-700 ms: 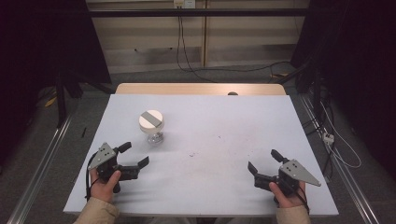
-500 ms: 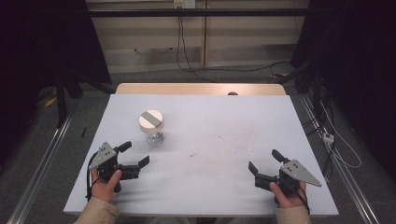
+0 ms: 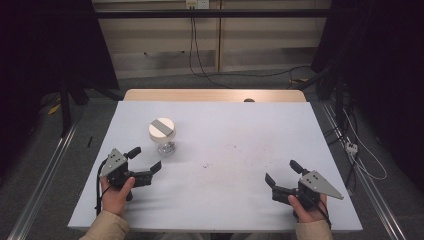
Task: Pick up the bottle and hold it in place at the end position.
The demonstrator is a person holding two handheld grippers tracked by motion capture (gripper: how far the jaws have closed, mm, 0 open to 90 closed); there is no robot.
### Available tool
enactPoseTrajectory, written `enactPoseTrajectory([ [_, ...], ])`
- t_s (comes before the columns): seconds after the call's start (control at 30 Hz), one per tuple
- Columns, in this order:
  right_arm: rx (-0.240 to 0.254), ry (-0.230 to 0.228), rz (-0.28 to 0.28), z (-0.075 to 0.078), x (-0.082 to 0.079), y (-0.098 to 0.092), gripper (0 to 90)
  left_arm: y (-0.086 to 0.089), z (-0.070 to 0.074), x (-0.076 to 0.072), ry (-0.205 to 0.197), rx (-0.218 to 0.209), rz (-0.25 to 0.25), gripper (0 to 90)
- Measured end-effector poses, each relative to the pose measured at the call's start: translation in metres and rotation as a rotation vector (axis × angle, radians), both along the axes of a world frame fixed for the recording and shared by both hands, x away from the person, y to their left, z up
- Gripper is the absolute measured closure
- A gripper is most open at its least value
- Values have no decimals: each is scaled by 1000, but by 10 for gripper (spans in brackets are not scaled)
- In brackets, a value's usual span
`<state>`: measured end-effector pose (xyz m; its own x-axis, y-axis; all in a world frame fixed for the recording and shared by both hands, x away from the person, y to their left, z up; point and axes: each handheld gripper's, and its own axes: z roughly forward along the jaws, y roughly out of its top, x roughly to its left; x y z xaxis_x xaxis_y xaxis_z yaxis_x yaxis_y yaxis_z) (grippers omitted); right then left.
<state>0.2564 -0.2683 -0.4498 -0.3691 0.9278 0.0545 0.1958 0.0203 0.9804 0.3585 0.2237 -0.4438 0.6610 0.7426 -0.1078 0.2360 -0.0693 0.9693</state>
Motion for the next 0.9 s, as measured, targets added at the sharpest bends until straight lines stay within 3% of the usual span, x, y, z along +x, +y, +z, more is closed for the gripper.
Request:
enactPoseTrajectory([
  [0.07, -1, -1, 1, 0, 0, 0, 42, 0, 0, 2, 0, 7, 9, 37],
  [0.23, -3, 1, -1, -1, 1, 0, 42, -6, -4, 12, 43, 47, 49, 38],
  [0.37, -3, 3, -3, -1, 1, 0, 42, -9, -6, 20, 65, 47, 65, 39],
  [0.53, -4, 2, -3, -1, 2, 0, 43, -14, -6, 29, 62, 46, 76, 39],
  [0.73, -1, -1, -3, 0, 2, 0, 44, -24, -5, 41, 57, 85, 79, 40],
  [0.9, 0, -3, 0, 0, 3, 0, 44, -29, -8, 46, 60, 88, 80, 46],
])
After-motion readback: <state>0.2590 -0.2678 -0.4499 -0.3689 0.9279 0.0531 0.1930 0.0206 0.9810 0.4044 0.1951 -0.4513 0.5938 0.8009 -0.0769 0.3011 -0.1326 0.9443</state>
